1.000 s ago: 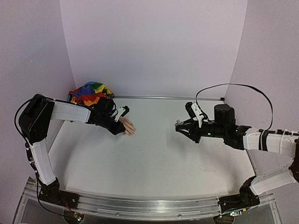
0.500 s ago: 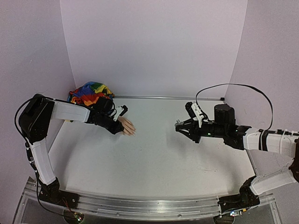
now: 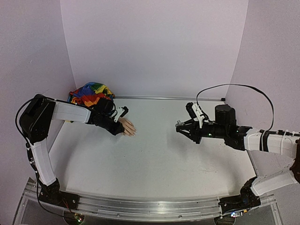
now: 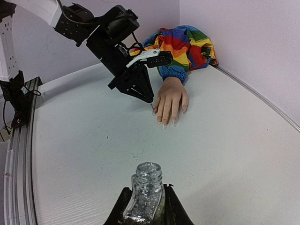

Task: Paint the nails
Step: Paint the nail with the hand.

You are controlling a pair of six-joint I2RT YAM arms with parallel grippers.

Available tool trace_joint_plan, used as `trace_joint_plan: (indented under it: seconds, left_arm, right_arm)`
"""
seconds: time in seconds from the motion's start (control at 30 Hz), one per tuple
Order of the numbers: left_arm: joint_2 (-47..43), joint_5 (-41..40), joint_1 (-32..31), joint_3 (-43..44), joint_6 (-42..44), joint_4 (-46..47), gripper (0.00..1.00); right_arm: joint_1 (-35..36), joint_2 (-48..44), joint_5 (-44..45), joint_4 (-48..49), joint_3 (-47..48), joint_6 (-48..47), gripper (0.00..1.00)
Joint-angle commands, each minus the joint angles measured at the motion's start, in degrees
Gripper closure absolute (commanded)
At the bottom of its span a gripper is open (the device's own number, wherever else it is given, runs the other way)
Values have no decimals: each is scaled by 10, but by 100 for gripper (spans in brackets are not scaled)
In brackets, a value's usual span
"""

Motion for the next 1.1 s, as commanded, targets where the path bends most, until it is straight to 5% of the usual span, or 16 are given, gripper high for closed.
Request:
trace_joint_plan:
  seconds: [0.0, 1.07]
  left_arm:
    - [6, 10, 1, 26, 3, 13, 100]
    - [21, 20, 0, 34, 5, 13, 100]
  right_arm:
    - [1, -1, -13, 23, 14, 0, 100]
    - [1, -3, -13, 23, 12, -1, 100]
